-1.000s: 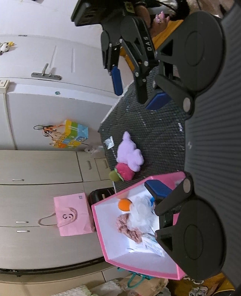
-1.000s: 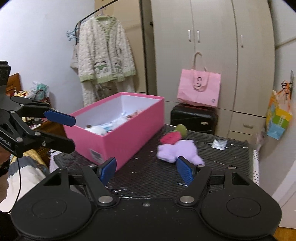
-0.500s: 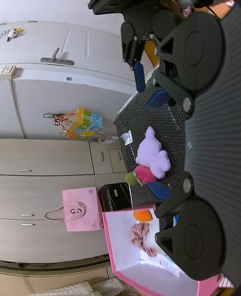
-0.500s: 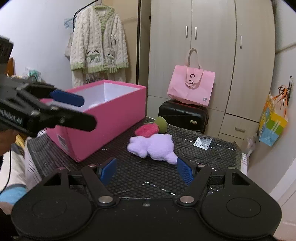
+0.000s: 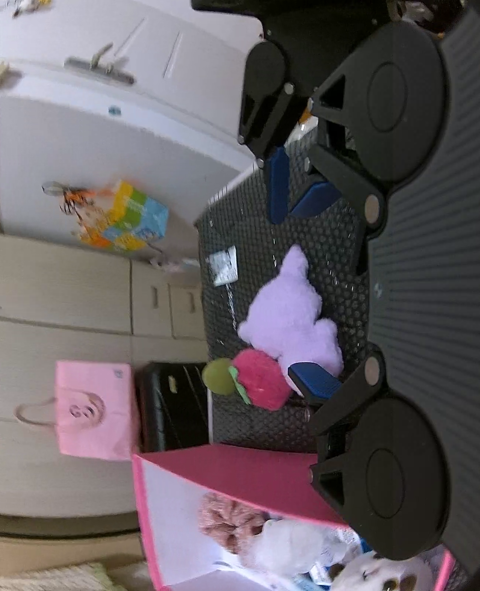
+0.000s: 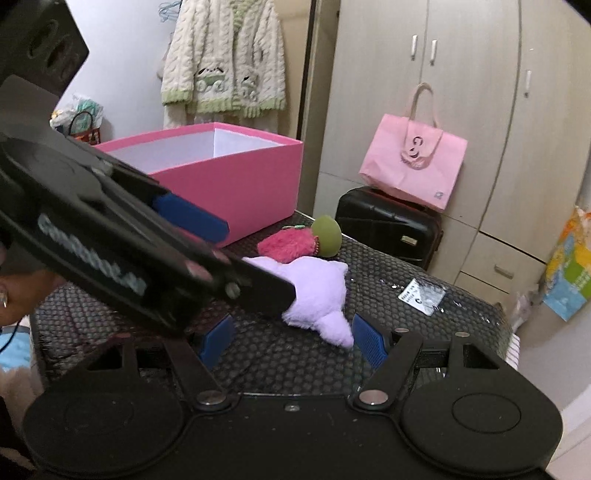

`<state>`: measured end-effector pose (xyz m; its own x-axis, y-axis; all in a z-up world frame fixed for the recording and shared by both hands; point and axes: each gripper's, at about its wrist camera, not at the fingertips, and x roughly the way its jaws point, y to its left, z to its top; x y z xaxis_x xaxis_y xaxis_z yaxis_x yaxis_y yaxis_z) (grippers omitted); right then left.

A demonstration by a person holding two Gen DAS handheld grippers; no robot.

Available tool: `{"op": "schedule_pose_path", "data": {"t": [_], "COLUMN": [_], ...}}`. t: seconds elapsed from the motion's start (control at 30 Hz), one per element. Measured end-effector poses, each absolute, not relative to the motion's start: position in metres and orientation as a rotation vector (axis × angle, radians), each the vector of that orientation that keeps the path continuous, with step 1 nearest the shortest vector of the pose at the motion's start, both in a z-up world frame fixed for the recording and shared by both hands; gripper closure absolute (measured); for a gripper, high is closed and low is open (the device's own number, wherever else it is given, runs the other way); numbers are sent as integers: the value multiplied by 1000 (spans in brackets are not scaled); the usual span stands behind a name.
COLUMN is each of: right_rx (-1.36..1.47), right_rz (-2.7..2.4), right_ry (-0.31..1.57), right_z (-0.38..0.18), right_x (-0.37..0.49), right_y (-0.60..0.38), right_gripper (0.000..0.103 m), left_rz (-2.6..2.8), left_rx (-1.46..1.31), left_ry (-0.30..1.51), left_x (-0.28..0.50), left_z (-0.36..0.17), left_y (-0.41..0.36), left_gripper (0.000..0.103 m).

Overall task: Organize soft objects
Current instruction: 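Move both grippers down onto the lavender plush toy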

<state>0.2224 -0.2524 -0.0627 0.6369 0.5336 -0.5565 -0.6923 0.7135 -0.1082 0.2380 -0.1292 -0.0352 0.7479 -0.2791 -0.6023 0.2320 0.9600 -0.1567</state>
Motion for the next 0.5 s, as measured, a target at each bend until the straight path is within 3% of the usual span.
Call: {"op": "schedule_pose_path", "data": {"t": [0.5], "right_rx": [-395], "right_rz": [802], "right_ry": [622], "right_z": [-92], "right_x": [297], "right_y": [-231], "right_gripper": [27], "left_rz": [-158], "left_rx": [-176], "left_ry": [779], "left_x": [290], "left_z": [-65], "left_y": [-117], "left_gripper": [20]}}
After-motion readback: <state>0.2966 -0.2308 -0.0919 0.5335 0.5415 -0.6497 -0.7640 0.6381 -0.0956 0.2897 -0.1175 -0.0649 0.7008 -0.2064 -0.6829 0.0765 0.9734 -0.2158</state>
